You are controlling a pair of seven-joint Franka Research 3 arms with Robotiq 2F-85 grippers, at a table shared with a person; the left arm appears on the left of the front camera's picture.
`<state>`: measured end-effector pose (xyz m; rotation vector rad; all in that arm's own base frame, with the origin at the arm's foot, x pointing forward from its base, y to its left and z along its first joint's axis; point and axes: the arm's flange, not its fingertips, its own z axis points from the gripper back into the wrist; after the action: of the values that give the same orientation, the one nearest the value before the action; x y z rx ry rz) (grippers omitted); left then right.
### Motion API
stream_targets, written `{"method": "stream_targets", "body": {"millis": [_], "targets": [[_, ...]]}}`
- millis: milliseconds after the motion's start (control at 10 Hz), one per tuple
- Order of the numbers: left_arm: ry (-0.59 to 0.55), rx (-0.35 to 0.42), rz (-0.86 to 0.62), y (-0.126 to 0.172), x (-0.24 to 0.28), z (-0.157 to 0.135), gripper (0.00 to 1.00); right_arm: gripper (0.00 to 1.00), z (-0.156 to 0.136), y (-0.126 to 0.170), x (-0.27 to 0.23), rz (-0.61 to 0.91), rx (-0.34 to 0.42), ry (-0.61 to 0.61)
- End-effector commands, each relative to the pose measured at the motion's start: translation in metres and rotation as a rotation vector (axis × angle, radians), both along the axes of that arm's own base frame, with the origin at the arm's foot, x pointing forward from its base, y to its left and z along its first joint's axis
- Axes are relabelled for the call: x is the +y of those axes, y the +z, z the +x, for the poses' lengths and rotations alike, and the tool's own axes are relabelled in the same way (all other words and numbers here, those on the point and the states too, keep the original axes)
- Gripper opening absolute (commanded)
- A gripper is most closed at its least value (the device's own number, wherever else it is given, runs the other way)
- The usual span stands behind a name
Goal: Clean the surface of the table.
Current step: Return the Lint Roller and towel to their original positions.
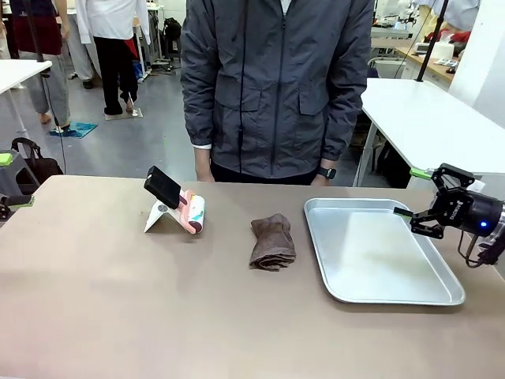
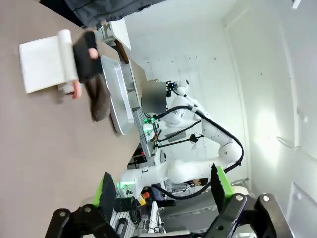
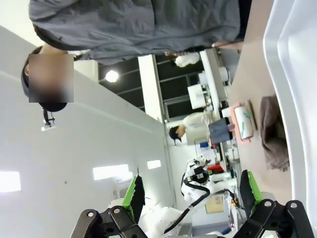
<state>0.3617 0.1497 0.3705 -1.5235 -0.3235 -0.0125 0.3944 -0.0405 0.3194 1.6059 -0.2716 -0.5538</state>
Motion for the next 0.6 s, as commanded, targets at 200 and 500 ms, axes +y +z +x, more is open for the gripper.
{"method": "stream_targets", "body": {"millis": [200,500], "targets": [[-0.005,-0.016,0.024,0.0187,-0.0104,-0.0130,1.00,1.00,-0.0016,0.0013,0.0027,0.000,0.008,0.026],[-0.005,-0.016,0.024,0.0187,-0.0104,-0.0130,1.00,1.00,-0.0016,0.0013,0.0027,0.000,0.008,0.026]]}}
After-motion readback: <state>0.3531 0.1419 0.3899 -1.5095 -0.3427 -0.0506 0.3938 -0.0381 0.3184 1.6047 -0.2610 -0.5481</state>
